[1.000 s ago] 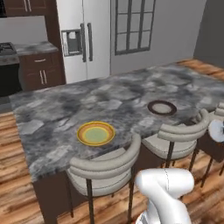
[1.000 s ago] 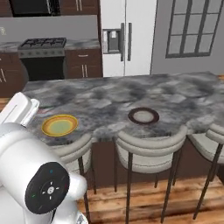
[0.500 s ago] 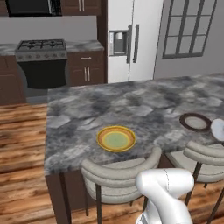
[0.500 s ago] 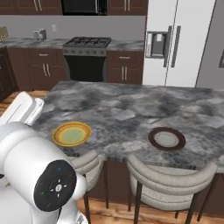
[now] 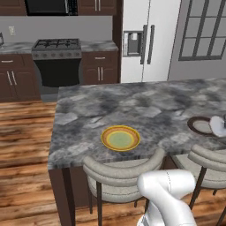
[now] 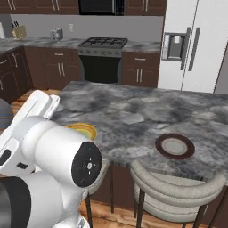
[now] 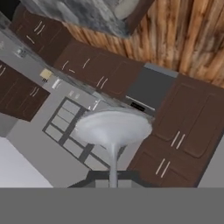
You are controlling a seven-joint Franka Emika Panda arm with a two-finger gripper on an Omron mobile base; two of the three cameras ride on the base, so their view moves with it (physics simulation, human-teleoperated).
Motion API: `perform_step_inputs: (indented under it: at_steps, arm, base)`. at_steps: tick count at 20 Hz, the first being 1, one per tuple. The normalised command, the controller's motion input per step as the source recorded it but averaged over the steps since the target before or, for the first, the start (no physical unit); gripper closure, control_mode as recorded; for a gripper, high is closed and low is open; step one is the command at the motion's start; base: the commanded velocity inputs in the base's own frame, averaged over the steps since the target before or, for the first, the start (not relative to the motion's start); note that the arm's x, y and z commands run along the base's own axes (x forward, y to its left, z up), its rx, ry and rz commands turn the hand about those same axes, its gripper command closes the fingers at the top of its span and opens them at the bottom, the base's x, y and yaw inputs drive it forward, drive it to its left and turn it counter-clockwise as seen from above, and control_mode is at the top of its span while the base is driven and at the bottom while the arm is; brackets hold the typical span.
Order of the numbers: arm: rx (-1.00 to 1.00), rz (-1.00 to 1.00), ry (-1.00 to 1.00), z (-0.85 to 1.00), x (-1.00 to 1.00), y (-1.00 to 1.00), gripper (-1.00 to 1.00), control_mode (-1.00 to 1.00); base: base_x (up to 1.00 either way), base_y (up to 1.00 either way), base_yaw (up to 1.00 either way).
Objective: Retrieve the wine glasses from the counter and place one next to each plate.
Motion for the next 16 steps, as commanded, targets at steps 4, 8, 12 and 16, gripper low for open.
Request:
perform_step_inputs:
  at_steps: [4,8,12,16]
  arm:
    - [0.00,0.09,0.03,-0.28,0.89,-0.02,1.00,-1.00]
    - [0.00,0.10,0.01,-0.50,0.97,0.00,1.00,-1.00]
    - [0.00,0.07,0.00,-0.43,0.76,-0.10,1.00,-1.00]
    - [0.00,0.04,0.02,-0.44,0.79,-0.17,1.00,-1.00]
  base:
    - [0.00,0.00,0.00]
    - [0.00,0.00,0.00]
    - [0.00,0.00,0.00]
    - [0.00,0.00,0.00]
